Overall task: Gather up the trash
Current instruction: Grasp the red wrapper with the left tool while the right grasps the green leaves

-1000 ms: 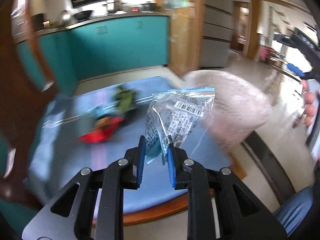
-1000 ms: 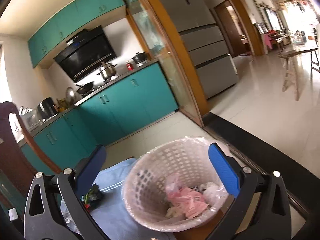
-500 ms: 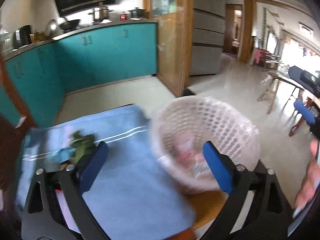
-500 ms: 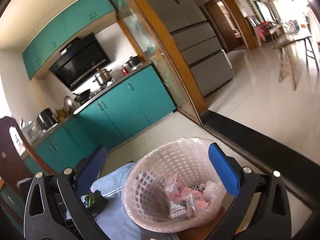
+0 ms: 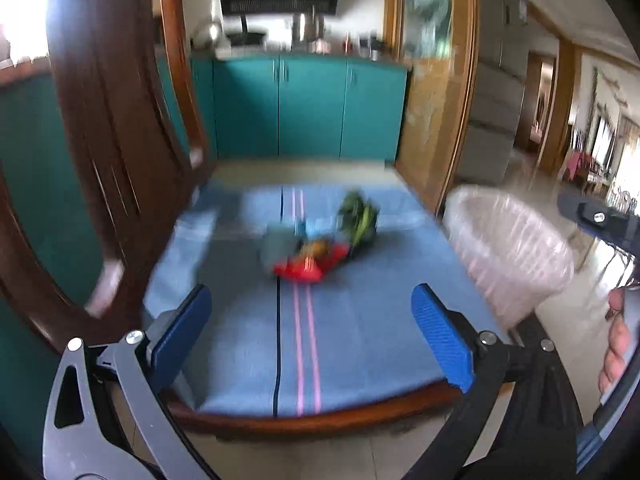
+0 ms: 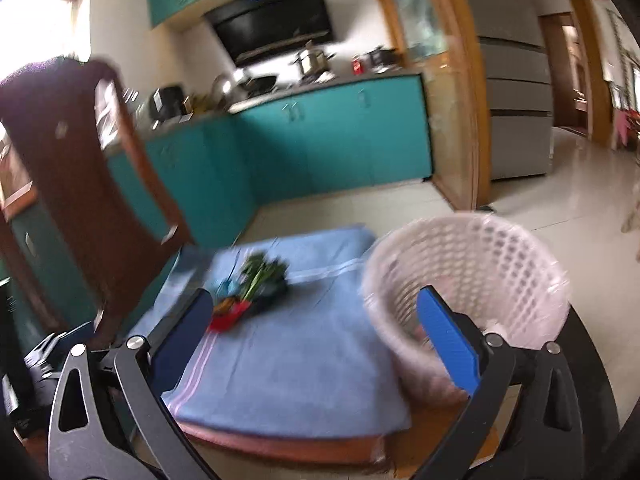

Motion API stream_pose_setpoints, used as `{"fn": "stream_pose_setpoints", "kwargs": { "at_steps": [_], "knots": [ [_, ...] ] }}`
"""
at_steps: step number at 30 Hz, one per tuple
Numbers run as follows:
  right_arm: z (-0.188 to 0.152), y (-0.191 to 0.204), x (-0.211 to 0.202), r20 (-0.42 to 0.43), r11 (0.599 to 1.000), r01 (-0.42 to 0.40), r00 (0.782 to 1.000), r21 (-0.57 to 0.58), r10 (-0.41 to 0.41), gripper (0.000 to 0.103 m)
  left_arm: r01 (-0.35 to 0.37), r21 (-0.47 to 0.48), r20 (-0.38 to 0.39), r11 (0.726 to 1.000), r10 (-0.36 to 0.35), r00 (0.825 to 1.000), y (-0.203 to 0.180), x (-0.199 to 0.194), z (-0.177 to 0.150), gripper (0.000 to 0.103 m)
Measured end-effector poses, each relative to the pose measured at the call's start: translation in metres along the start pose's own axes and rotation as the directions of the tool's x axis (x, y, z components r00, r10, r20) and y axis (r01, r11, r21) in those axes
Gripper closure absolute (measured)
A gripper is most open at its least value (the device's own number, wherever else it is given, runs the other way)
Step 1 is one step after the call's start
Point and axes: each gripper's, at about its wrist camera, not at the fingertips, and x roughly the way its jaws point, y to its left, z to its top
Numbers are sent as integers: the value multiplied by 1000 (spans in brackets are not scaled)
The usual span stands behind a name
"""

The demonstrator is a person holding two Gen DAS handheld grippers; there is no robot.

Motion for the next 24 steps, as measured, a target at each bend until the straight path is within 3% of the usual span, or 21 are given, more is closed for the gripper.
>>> {"fn": "stream_pose_setpoints", "kwargs": {
  "at_steps": [5, 24],
  "knots": [
    [-13, 21, 15, -59, 1000, -2, 998, -25, 1, 3, -14, 38, -17, 999, 14, 1000, -4, 17, -9, 4],
    [-16, 25, 24, -64, 999, 2, 998, -37, -4, 3, -4, 7, 1, 1000, 4, 1000, -3, 9, -6, 4]
  ]
}}
